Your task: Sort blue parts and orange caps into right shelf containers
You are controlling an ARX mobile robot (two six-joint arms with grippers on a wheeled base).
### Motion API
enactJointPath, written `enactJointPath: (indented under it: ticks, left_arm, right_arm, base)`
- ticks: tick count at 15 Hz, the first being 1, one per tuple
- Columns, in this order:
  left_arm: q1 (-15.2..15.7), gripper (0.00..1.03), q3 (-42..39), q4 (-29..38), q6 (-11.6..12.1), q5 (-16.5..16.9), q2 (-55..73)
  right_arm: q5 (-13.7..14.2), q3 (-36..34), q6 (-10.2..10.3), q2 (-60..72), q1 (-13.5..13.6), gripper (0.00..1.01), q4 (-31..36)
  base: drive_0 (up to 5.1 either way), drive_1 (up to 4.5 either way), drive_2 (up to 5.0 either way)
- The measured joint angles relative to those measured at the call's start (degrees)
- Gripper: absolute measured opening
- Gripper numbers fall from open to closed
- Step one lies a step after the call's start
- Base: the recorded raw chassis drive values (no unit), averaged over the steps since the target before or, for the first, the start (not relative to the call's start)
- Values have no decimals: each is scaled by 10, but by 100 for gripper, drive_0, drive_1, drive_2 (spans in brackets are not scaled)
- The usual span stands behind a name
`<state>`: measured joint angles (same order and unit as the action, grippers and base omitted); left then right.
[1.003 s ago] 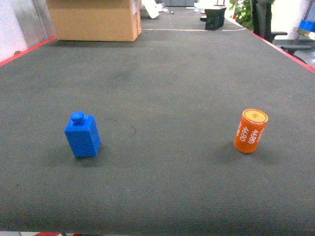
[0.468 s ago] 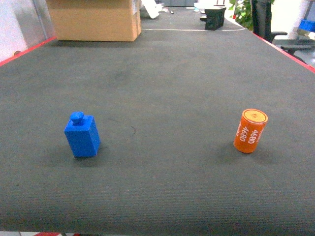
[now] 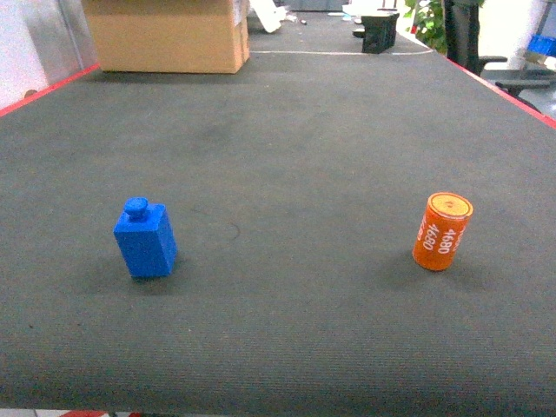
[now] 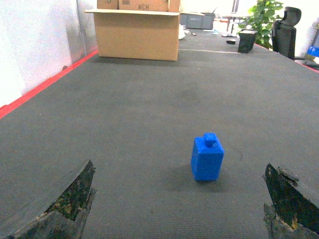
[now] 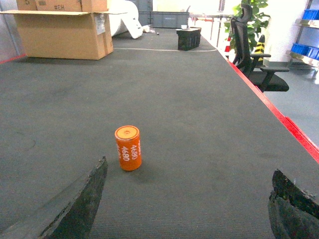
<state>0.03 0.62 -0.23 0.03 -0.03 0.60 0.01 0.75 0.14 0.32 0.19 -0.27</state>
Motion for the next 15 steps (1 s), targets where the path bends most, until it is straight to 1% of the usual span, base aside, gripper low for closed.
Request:
enactJointPath:
  ticks: [10, 11, 12, 13, 14, 15]
  left_arm:
    - [0, 98, 0, 0, 0, 0, 0]
    - [-61, 98, 18, -16, -14, -111, 81]
    - [-64, 98, 33, 141, -8, -115, 239]
    - [-40, 98, 55, 223, 2, -85, 322]
    - [-31, 98, 75, 282, 4, -72, 385]
    - [-33, 98, 96, 335, 4, -63, 448]
  right_arm:
    - [0, 0, 0, 0, 0, 98, 0]
    - [32, 5, 12, 14, 14, 98, -24]
    - [79, 9, 28, 190, 75, 98, 133]
    - [72, 26, 28, 278, 77, 98, 212]
    - [65, 45, 27, 344, 78, 98, 271]
    - [61, 66, 27, 412, 83, 98, 328]
  base:
    - [0, 0, 0]
    - [0, 0, 0]
    - [0, 0, 0]
    - [0, 0, 0]
    - [0, 0, 0]
    - [0, 0, 0]
